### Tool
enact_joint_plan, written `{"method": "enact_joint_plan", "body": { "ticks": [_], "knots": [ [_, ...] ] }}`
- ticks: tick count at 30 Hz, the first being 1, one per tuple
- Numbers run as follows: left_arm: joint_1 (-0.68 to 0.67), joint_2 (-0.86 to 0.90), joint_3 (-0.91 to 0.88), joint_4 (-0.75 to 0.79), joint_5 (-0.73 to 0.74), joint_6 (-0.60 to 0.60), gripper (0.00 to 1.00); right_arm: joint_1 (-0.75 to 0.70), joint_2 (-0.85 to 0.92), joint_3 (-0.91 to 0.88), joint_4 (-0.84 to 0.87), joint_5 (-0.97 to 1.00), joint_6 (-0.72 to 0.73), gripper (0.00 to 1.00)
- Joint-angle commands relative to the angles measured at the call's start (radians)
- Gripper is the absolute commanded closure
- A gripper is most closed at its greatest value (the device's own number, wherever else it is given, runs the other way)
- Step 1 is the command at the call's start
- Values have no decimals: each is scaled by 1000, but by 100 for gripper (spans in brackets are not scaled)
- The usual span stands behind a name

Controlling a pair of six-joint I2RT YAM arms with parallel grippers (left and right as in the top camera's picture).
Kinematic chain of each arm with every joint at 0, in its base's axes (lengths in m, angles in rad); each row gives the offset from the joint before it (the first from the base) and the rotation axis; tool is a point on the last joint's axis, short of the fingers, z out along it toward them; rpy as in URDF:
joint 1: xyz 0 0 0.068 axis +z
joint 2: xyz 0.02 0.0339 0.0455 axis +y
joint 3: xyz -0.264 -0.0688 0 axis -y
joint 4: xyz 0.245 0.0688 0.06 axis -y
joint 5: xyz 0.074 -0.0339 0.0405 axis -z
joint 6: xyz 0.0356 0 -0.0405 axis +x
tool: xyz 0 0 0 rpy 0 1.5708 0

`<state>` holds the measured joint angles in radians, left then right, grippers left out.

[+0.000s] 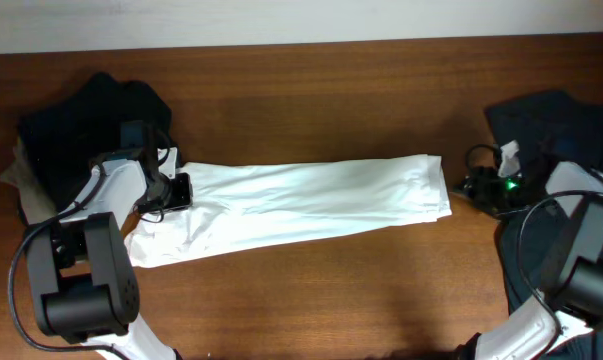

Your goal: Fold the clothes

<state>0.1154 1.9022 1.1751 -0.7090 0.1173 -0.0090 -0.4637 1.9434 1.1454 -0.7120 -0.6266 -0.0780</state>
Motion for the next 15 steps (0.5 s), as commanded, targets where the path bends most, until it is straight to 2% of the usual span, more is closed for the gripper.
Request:
{"method": "enact_joint_plan", "body": {
  "ticks": [1, 3, 6, 8, 9, 12, 15],
  "knots": [
    [18, 16, -21, 1, 70, 20, 54, 77, 119, -9, -6, -17, -129, 35],
    [18, 8, -13, -2, 201, 59, 50, 117, 165, -9, -7, -17, -158, 34],
    [18, -76, 46, -51, 220, 63, 50, 164, 198, -9, -25, -35, -204, 38],
    [18, -185, 79, -66, 220, 71, 49, 176, 198, -8, -36, -52, -202, 71],
    [18, -235, 82, -66, 219, 74, 47, 170, 196, 8, -62, -49, -164, 96],
    [18, -397, 82, -82, 216, 79, 47, 117, 161, 161, -251, -45, -142, 96],
    [18, -520, 82, -115, 216, 82, 47, 55, 26, 360, -432, 53, -142, 96]
  ]
}}
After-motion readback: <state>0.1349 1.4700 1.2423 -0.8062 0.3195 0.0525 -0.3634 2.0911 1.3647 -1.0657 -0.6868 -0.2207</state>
